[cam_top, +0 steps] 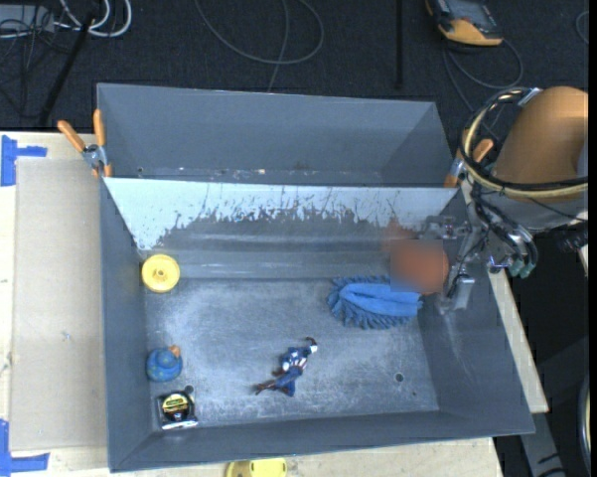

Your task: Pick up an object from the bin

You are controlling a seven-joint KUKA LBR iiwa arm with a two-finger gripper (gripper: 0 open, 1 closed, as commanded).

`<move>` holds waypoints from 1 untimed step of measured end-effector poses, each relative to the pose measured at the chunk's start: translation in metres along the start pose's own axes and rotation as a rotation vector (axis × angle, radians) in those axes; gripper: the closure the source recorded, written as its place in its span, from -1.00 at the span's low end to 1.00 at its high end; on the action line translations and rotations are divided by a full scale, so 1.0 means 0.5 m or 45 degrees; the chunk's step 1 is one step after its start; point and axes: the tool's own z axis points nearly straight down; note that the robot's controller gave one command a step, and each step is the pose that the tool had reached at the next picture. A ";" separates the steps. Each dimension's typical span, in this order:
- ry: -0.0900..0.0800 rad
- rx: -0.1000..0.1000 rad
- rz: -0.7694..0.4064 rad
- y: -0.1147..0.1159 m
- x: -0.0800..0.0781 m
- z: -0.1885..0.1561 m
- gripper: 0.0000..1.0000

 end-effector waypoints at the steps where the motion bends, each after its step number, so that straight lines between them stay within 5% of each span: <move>1: -0.009 0.002 -0.004 0.001 -0.003 -0.010 -1.00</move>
Offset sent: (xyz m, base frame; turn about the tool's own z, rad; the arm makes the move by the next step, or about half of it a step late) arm 0.0071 0.0277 -0.0893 0.1520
